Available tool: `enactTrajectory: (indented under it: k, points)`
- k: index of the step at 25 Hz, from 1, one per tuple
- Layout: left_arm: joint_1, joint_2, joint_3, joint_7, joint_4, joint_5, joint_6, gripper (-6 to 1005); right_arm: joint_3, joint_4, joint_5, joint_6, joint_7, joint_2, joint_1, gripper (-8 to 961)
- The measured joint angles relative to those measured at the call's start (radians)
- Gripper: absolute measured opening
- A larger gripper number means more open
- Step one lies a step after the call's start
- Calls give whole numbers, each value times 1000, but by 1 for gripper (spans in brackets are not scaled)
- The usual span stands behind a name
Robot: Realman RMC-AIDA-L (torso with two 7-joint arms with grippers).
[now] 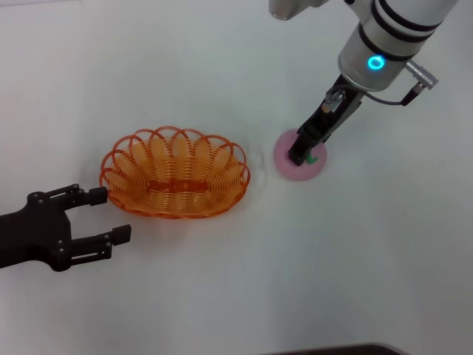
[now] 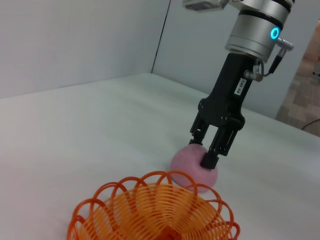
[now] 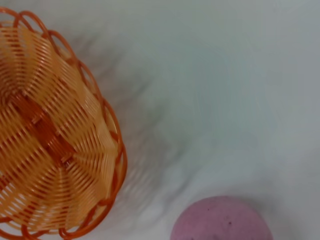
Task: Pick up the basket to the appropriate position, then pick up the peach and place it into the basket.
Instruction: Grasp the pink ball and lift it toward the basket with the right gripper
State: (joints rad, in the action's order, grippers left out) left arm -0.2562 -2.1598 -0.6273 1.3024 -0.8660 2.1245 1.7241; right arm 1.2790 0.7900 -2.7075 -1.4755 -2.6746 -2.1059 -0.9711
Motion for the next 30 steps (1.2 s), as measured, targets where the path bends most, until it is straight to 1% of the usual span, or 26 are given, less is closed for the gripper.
enactTrajectory:
  k: [2, 7, 21, 25, 30]
  points:
    - [0, 0, 0, 0, -6, 0, 0, 791, 14, 0, -1, 1, -16, 0, -1, 687]
    - [0, 0, 0, 0, -8, 0, 1, 791, 48, 4, -1, 0, -23, -2, 0, 438]
    - [-3, 0, 0, 1, -8, 0, 7, 792, 46, 45, 35, -1, -15, 2, 12, 229]
    - [-3, 0, 0, 2, -8, 0, 8, 792, 0, 64, 42, -7, -3, 5, 18, 188]
    - [-3, 0, 0, 10, -8, 0, 8, 791, -66, 99, 96, -42, 70, 11, 33, 141]
